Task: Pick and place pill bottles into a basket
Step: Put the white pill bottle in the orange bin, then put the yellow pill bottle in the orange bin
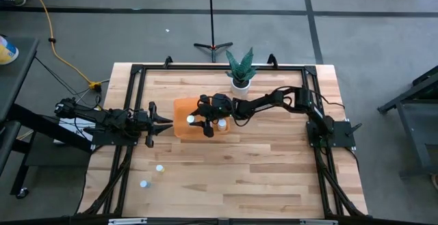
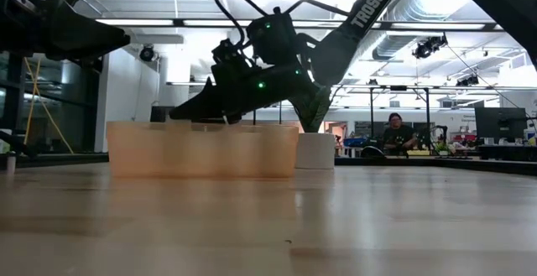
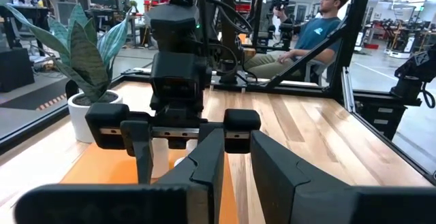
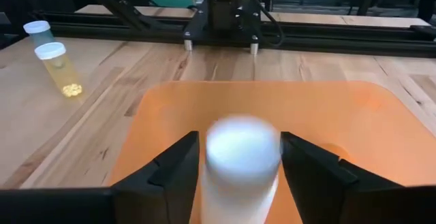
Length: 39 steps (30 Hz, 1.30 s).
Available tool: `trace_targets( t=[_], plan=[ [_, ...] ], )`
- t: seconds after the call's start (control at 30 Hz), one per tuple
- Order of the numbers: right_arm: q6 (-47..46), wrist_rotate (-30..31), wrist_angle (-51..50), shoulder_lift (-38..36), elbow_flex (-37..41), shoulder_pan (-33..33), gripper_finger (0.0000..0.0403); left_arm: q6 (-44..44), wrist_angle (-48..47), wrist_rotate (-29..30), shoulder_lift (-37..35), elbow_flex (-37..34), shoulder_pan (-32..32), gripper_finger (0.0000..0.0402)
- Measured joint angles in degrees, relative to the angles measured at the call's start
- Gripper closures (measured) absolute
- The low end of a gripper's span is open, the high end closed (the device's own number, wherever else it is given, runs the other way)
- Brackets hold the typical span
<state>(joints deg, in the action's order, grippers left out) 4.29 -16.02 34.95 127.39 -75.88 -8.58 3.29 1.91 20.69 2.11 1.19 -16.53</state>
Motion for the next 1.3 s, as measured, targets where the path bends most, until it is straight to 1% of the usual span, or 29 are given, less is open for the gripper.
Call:
trace_targets(
  t=[0.3, 0.37, 0.47, 0.6, 0.7, 0.8, 0.83, 0.9, 0.97, 1.03, 1.1, 1.2, 1.3],
  plan=[
    [-1.3, 0.1, -0.3, -0.6, 0.0, 0.0, 0.0204, 0.0, 0.0, 0.0, 0.0, 0.0, 0.0, 0.0293],
    [-2.3, 0.6, -0.4, -2.2, 0.0, -0.2, 0.0205, 0.0, 0.0, 0.0, 0.0, 0.0, 0.0, 0.0293],
    [-2.1, 0.5, -2.6, -7.0, 0.0, -0.2, 0.0213, 0.0, 0.0, 0.0, 0.0, 0.0, 0.0, 0.0293],
    [-5.6, 2.9, -6.3, -13.5, 0.0, 1.7, 0.0243, 0.0, 0.0, 0.0, 0.0, 0.0, 0.0, 0.0293],
    [-2.5, 5.3, -15.6, -19.2, 0.0, 4.7, 0.0280, 0.0, 0.0, -0.1, 0.0, 0.0, 0.0, 0.0293],
    [0.3, 13.5, -26.2, -24.8, 0.3, 8.8, 0.0324, 0.0, 0.0, -0.2, 0.0, 0.0, 0.0, 0.0293],
    [0.5, 16.6, -27.0, -26.6, 1.6, 10.2, 0.0338, 0.0, 0.0, -0.4, 0.0, 0.0, 0.0, 0.0293],
    [0.7, 22.9, -26.9, -30.6, 6.1, 13.1, 0.0367, 0.0, 0.0, -0.6, 0.0, 0.0, 0.0, 0.0293],
    [-0.4, 28.5, -25.7, -35.3, 12.7, 15.7, 0.0391, 0.0, 0.0, -0.6, 0.0, 0.0, 0.0, 0.0293],
    [-2.1, 31.9, -21.8, -40.5, 21.3, 17.8, 0.0397, 0.0, 0.0, -0.6, 0.0, 0.0, 0.0, 0.0293],
    [-3.4, 33.6, -14.8, -45.7, 31.2, 19.1, 0.0387, 0.0, 0.0, -0.6, 0.0, 0.0, 0.0, 0.0293],
    [-3.9, 32.2, -3.8, -53.4, 45.6, 20.0, 0.0374, 0.0, 0.0, -0.6, 0.0, 0.0, 0.0, 0.0293],
    [-4.8, 32.2, 4.6, -61.9, 57.4, 20.3, 0.0373, 0.0, 0.0, -0.6, 0.0, 0.0, 0.0, 0.0293]
  ],
)
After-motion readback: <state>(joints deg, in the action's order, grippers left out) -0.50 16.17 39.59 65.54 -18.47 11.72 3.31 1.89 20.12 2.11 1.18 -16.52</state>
